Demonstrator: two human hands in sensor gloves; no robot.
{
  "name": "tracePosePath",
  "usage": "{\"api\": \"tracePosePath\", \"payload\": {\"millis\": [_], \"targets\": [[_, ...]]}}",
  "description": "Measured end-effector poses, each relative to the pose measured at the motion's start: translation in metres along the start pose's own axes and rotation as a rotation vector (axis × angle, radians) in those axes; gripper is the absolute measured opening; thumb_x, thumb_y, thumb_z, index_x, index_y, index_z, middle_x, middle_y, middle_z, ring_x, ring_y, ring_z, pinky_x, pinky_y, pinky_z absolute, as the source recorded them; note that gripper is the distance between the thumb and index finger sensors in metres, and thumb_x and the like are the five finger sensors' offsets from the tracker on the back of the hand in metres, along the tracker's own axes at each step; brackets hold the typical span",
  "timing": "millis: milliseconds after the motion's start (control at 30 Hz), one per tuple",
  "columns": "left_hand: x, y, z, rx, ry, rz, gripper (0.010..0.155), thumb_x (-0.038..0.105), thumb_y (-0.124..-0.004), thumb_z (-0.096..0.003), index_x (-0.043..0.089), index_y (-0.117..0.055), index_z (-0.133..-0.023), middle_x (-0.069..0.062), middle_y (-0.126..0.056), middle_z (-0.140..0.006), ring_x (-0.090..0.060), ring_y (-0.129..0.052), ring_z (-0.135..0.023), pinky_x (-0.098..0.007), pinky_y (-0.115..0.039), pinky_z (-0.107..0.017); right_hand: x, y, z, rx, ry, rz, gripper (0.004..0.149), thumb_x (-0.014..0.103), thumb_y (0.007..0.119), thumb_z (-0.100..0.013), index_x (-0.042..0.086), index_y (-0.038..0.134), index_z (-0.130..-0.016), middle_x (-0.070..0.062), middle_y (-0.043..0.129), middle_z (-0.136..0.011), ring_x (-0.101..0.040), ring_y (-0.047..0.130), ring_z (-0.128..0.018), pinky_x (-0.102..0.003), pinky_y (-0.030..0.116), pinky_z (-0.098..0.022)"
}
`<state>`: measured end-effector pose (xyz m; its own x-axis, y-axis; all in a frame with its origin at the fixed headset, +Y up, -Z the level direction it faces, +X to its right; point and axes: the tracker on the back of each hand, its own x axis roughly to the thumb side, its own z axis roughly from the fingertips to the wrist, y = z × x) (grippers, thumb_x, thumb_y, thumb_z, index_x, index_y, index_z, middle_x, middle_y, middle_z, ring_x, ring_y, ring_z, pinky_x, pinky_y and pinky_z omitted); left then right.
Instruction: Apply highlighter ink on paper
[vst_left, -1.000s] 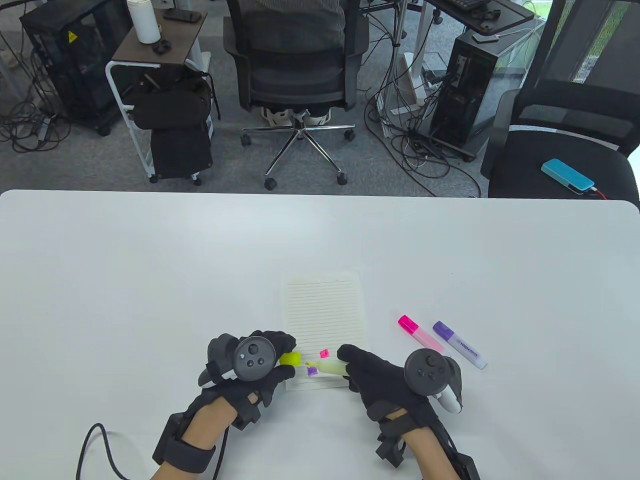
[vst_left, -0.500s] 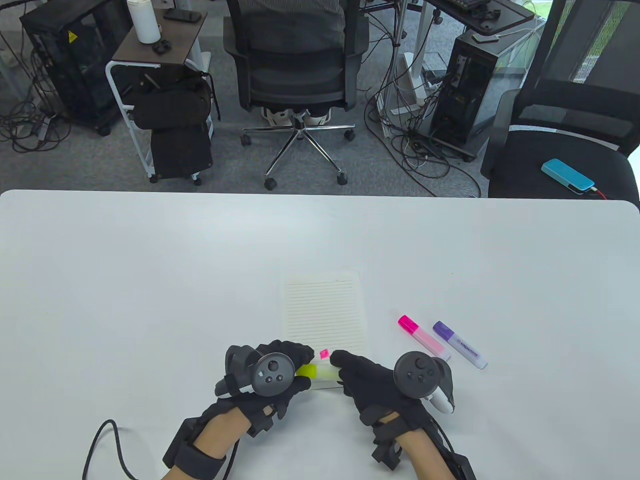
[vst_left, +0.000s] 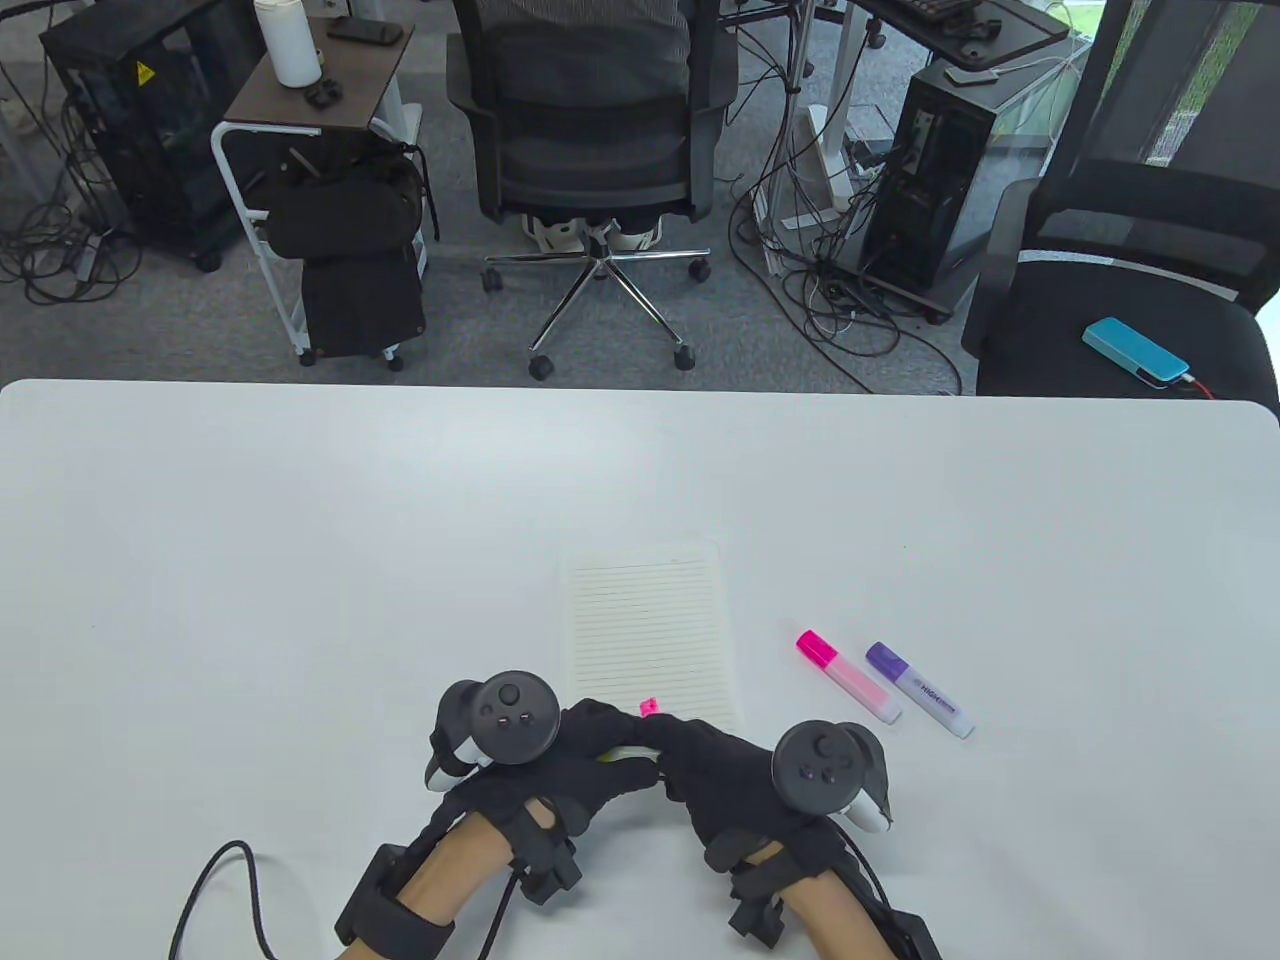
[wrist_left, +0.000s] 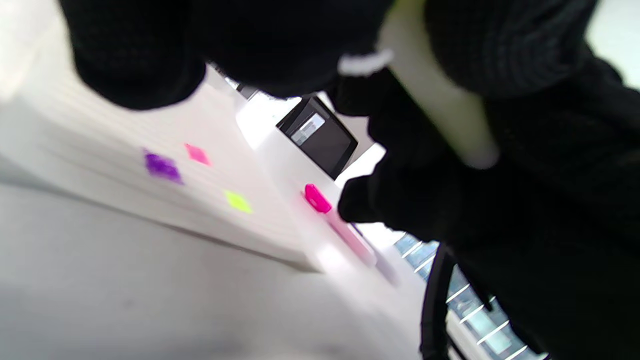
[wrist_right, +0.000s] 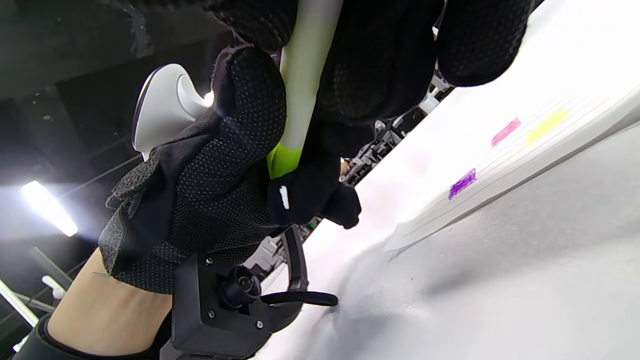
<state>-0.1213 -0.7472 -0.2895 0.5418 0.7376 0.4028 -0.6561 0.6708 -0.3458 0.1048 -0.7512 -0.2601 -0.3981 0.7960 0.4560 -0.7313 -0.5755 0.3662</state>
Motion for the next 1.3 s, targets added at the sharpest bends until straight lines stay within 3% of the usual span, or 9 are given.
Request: {"api": "tracePosePath", "payload": {"millis": [367,500,600,700,800,1067,1300], "targets": [[0.014,-0.001,0.003,0.08,-0.079,-0.086,0.054,0.053,-0.078,-0.0337,0.016,-0.08,-0.073,-0.002,-0.079,-0.075,0.003,-0.093,-0.018,-0.033,-0.096,-0.026,0.011,-0.002,0.0,-0.04,-0.043,0.066,0.045,0.027,0.064,-0.063,0.017,0.057,-0.106,-0.017,0.075,-0.091,-0.032,0.089,-0.053,-0.058,0.071,-0.062],[0.013,-0.003,-0.001,0.071,-0.071,-0.072,0.055,0.054,-0.076,-0.0365,0.018,-0.079,-0.077,-0.001,-0.079,-0.078,-0.005,-0.095,-0.033,-0.045,-0.089,-0.041,0.01,-0.01,0.0,-0.04,-0.023,0.051,0.044,0.029,0.065,-0.065,0.017,0.059,-0.106,-0.018,0.076,-0.092,-0.037,0.089,-0.057,-0.06,0.068,-0.064],[0.015,0.005,0.001,0.093,-0.069,-0.152,0.054,0.053,-0.079,-0.0375,0.022,-0.08,-0.082,0.0,-0.081,-0.08,-0.012,-0.098,-0.046,-0.052,-0.083,-0.05,0.007,-0.014,0.001,-0.035,-0.012,0.037,0.049,0.035,0.063,-0.066,0.019,0.052,-0.111,-0.02,0.069,-0.101,-0.044,0.082,-0.074,-0.065,0.062,-0.066],[0.01,0.016,0.006,0.147,0.008,-0.34,0.053,0.051,-0.082,-0.0381,0.026,-0.082,-0.085,-0.001,-0.08,-0.087,-0.019,-0.098,-0.059,-0.056,-0.078,-0.056,-0.002,-0.02,0.004,-0.051,0.028,0.013,0.053,0.039,0.062,-0.066,0.02,0.046,-0.113,-0.023,0.058,-0.11,-0.05,0.071,-0.087,-0.068,0.057,-0.066],[-0.006,0.03,0.008,0.185,0.148,-0.476,0.053,0.052,-0.082,-0.0381,0.028,-0.083,-0.085,-0.002,-0.075,-0.094,-0.023,-0.093,-0.07,-0.058,-0.074,-0.06,-0.013,-0.03,0.008,-0.081,0.066,0.013,0.056,0.042,0.061,-0.067,0.019,0.042,-0.114,-0.023,0.052,-0.113,-0.052,0.066,-0.092,-0.069,0.055,-0.067],[-0.055,0.065,0.018,0.187,0.55,-0.616,0.053,0.051,-0.083,-0.0383,0.028,-0.084,-0.086,-0.008,-0.068,-0.102,-0.032,-0.085,-0.083,-0.061,-0.065,-0.065,-0.019,-0.034,0.01,-0.084,0.074,-0.011,0.057,0.044,0.06,-0.067,0.02,0.041,-0.115,-0.023,0.051,-0.115,-0.053,0.063,-0.094,-0.07,0.054,-0.067],[-0.078,0.076,0.023,0.167,0.679,-0.626,0.052,0.048,-0.081,-0.0393,0.028,-0.083,-0.088,-0.01,-0.062,-0.106,-0.036,-0.079,-0.088,-0.063,-0.06,-0.068,-0.013,-0.027,0.008,-0.052,0.03,-0.004,0.059,0.046,0.06,-0.066,0.023,0.038,-0.116,-0.021,0.046,-0.119,-0.054,0.055,-0.1,-0.071,0.051,-0.069]]}}
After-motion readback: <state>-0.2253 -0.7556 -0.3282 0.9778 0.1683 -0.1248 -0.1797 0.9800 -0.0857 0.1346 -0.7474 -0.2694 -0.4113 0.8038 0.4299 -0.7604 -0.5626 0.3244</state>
